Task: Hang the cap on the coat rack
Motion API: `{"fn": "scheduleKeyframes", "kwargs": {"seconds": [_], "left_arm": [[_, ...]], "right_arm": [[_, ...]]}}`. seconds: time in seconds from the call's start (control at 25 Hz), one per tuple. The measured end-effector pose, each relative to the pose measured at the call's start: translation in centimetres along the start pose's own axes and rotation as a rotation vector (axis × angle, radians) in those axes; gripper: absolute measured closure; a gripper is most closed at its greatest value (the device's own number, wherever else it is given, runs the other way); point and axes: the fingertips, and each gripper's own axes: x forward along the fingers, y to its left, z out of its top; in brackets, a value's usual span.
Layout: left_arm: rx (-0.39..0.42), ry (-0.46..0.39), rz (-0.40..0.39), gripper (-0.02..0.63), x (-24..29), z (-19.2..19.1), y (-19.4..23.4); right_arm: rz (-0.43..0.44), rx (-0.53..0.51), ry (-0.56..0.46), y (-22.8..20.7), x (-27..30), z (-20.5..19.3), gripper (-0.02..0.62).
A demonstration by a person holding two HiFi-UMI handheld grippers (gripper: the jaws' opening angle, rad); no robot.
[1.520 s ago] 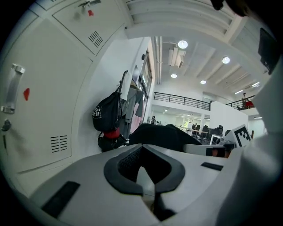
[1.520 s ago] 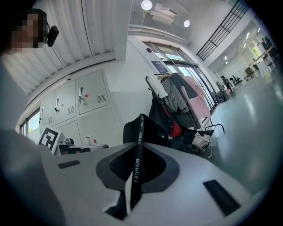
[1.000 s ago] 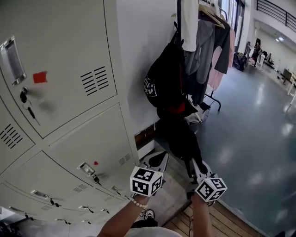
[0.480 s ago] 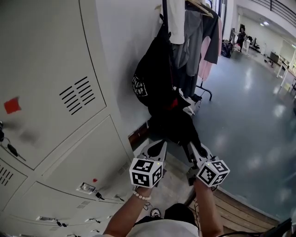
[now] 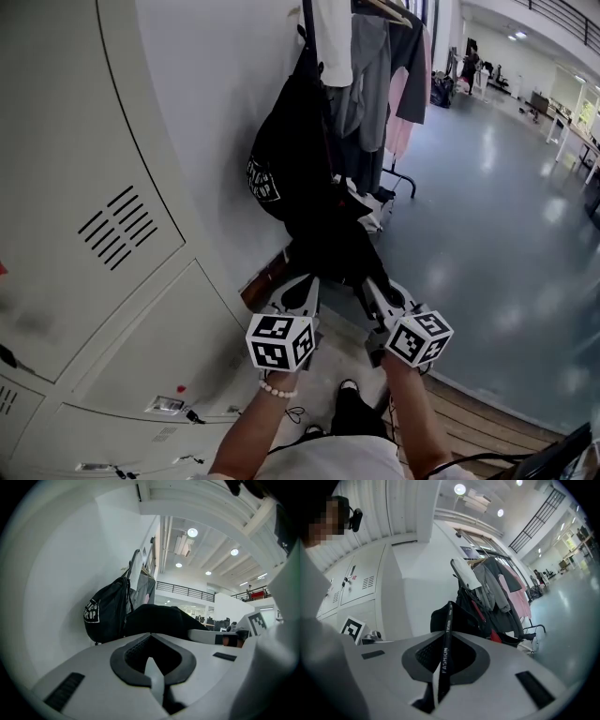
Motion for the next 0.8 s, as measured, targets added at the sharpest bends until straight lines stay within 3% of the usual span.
{"fn": "scheduleKeyframes", "kwargs": {"seconds": [0.32,0.8], "left_arm": [[0.014,-0.029,0.038,0.608,3.8,2.3,3.3],[0.046,-0.125,0.119,0.609,11.1,9.3,6.9]], "right_arm": [[0.111,-0.008,0.002,-0.9,7.3,2.0,0.578],[0.315,-0.057,-0.043,-3.4,17.2,9.7,0.578]]}}
